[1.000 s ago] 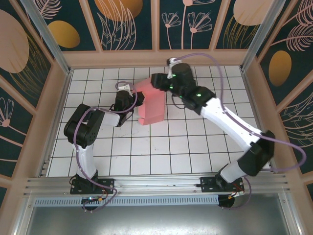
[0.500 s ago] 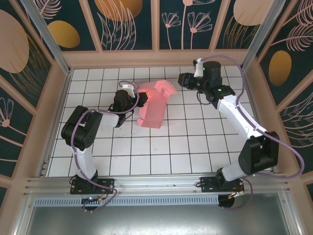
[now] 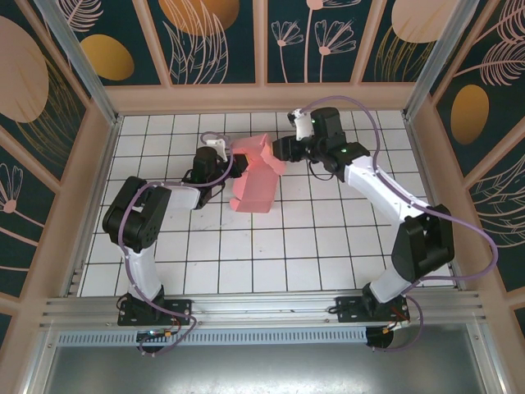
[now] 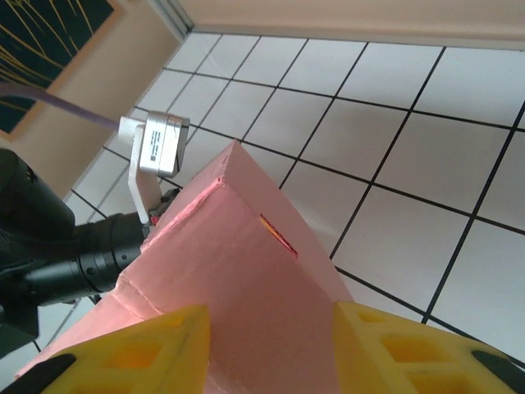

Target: Fold the paper box

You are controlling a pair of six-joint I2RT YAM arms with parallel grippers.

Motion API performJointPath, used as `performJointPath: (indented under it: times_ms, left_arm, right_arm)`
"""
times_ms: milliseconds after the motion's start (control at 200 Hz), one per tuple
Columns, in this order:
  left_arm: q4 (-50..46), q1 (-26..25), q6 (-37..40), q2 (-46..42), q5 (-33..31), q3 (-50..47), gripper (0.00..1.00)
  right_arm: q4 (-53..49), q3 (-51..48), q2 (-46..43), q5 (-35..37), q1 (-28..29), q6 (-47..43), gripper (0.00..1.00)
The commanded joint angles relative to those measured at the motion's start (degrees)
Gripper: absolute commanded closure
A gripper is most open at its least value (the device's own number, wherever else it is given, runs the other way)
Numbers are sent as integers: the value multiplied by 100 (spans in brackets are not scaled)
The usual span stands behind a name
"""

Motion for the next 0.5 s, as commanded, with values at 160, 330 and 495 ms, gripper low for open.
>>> performJointPath:
  times_ms: [160,330,495]
  left_arm:
    - [-649,31,-192,-68,198,473,100]
    - [-737,31,-234,-48,336,528,100]
    - [-835,31,-240,58,323,588,100]
  right_arm:
    - [-333,336,323,516,252,-478,60]
    - [-293,351,392,544,276,-480,60]
    - [34,155,57,191,147,-190,54]
